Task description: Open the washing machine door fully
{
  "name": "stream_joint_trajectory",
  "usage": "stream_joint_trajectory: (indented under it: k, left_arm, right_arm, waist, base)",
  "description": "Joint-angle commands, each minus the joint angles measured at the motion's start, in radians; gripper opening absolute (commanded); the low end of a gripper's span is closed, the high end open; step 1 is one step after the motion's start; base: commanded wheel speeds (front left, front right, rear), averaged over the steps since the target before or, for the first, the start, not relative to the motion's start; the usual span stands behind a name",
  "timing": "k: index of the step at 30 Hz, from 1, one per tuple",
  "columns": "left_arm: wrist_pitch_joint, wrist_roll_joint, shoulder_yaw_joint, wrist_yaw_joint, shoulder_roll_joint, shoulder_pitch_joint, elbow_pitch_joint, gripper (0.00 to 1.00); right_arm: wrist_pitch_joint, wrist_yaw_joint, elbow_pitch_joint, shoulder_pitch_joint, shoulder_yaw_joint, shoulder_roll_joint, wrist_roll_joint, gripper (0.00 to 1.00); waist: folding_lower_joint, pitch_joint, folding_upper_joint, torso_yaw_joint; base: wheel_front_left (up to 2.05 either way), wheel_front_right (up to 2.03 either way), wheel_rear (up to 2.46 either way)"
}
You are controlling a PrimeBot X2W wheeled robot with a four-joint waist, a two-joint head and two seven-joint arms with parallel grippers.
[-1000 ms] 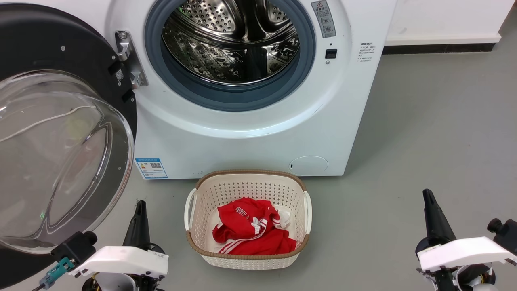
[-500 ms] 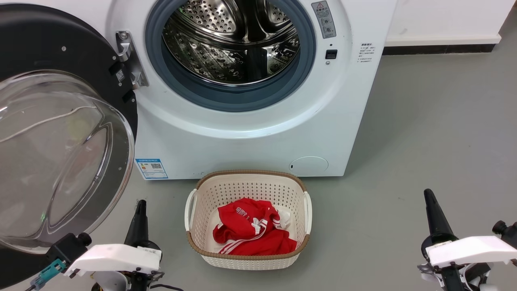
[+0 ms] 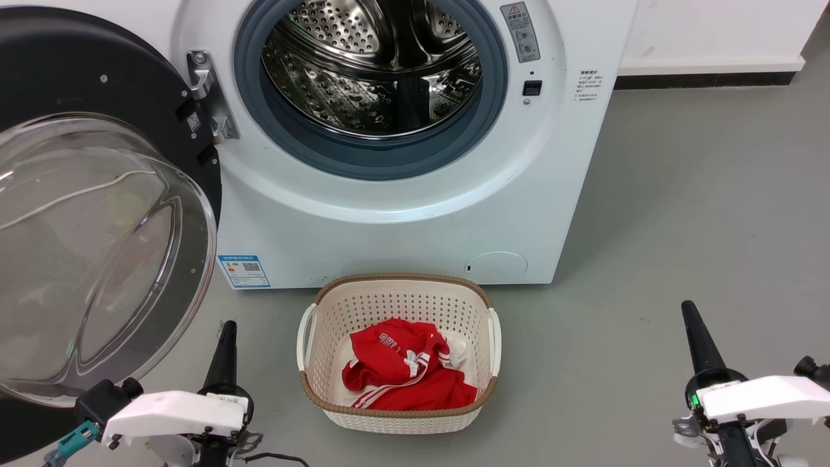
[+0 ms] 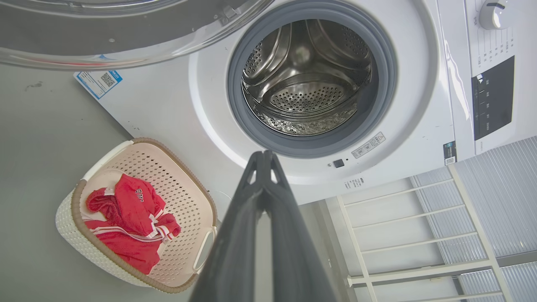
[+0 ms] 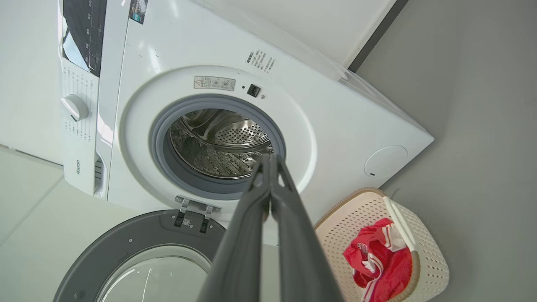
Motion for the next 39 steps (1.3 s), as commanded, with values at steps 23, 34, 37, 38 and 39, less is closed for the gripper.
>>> stream_joint_trajectory:
  k: [23, 34, 37, 38, 39]
  left_arm:
    - [0.06, -0.241, 0.021, -0.03, 0.003, -0.035, 0.012, 0.0]
    - [0.082, -0.336, 0.028, -0.04, 0.003, -0.04, 0.02, 0.0]
    - [0.089, -0.361, 0.03, -0.041, 0.003, -0.04, 0.022, 0.0]
    - [0.091, -0.369, 0.031, -0.041, 0.003, -0.04, 0.023, 0.0]
    - [0.093, -0.377, 0.031, -0.043, 0.003, -0.041, 0.024, 0.0]
  right_arm:
    - [0.057, 0.0, 0.007, -0.032, -0.019, 0.0, 0.236, 0.0]
    - [0.08, 0.0, 0.013, -0.036, -0.026, 0.0, 0.329, 0.0]
    - [0.087, 0.0, 0.014, -0.033, -0.027, 0.0, 0.352, 0.0]
    - [0.087, 0.0, 0.015, -0.033, -0.028, 0.0, 0.36, 0.0]
    - [0.089, 0.0, 0.015, -0.034, -0.029, 0.0, 0.368, 0.0]
  waist:
    - [0.0, -0.003, -0.0001, 0.001]
    - [0.0, -0.005, -0.0001, 0.002]
    - [0.0, -0.005, -0.0001, 0.002]
    - [0.0, -0.005, -0.0001, 0.002]
    - [0.0, -0.005, -0.0001, 0.002]
  base:
    - [0.0, 0.0, 0.0]
    - [0.0, 0.0, 0.0]
    - [0.0, 0.0, 0.0]
    - [0.0, 0.0, 0.0]
    - [0.0, 0.0, 0.0]
